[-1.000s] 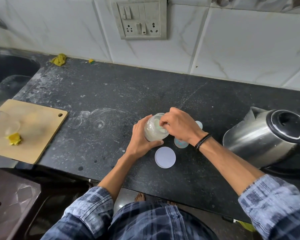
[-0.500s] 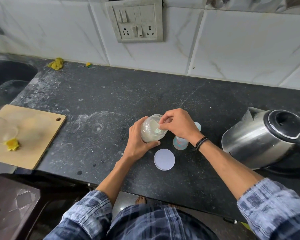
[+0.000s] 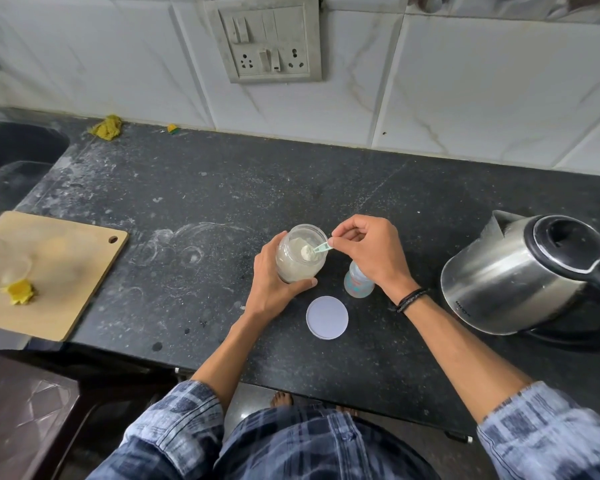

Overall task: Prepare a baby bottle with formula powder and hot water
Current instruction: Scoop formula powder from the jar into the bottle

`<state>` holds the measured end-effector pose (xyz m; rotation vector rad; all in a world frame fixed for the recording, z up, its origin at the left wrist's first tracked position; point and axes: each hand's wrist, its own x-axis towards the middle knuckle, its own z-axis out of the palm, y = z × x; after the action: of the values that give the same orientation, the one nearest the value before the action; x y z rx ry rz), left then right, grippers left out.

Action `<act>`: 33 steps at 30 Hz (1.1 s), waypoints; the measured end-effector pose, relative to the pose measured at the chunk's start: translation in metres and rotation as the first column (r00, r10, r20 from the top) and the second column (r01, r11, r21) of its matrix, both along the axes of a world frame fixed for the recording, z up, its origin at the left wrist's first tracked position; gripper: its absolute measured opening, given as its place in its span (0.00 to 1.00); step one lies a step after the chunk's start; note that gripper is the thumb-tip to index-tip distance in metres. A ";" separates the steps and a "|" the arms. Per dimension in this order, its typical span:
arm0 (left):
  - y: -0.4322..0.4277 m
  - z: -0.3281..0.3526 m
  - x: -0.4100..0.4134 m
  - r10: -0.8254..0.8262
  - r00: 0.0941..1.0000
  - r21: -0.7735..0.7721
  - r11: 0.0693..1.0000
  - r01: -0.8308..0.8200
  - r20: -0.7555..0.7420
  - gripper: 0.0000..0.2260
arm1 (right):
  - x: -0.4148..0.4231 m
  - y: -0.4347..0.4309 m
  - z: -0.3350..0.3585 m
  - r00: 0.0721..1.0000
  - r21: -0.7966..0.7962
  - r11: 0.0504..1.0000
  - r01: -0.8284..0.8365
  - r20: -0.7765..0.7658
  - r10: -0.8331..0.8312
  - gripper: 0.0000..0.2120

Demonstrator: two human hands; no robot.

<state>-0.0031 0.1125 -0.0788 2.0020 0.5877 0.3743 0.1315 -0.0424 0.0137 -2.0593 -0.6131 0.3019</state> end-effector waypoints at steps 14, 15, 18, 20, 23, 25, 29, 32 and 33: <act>0.001 0.000 0.000 0.014 1.000 -0.014 1.000 -0.014 -0.016 0.46 | -0.005 -0.009 -0.005 0.997 0.078 0.995 0.063 -0.052 -0.059 0.05; 0.001 0.000 0.000 0.014 1.000 -0.016 1.000 -0.014 -0.016 0.46 | -0.005 -0.009 -0.005 0.996 0.090 0.993 0.077 -0.046 -0.073 0.05; 0.000 0.001 0.001 0.018 1.000 -0.019 1.000 -0.018 -0.009 0.46 | -0.006 -0.008 -0.005 0.995 0.099 0.991 0.088 -0.046 -0.084 0.05; 0.000 0.002 0.001 0.011 1.000 -0.009 1.000 -0.011 -0.010 0.46 | -0.007 -0.008 -0.006 0.995 0.106 0.990 0.093 -0.039 -0.089 0.04; 0.002 0.002 0.001 0.011 1.000 -0.003 1.000 -0.011 -0.008 0.45 | -0.007 -0.008 -0.005 0.995 0.134 0.985 0.104 -0.016 -0.102 0.03; 0.002 0.002 0.000 0.013 1.000 0.005 1.000 -0.013 -0.007 0.45 | -0.006 -0.006 -0.005 0.998 0.088 0.994 0.059 -0.010 -0.059 0.03; 0.002 0.002 0.001 0.008 1.000 0.017 1.000 -0.008 -0.009 0.46 | -0.005 -0.006 -0.008 0.995 0.079 0.993 0.082 -0.057 -0.078 0.03; 0.003 0.003 0.000 0.009 1.000 0.021 1.000 -0.008 -0.017 0.46 | -0.006 -0.006 -0.007 0.994 0.077 0.993 0.091 -0.070 -0.085 0.04; 0.003 0.003 0.000 0.008 1.000 0.020 1.000 -0.007 -0.021 0.46 | -0.006 -0.007 -0.006 0.993 0.087 0.992 0.097 -0.075 -0.090 0.04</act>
<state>-0.0030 0.1159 -0.0759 2.0255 0.6071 0.3655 0.1254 -0.0489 0.0077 -1.9746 -0.4772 0.2863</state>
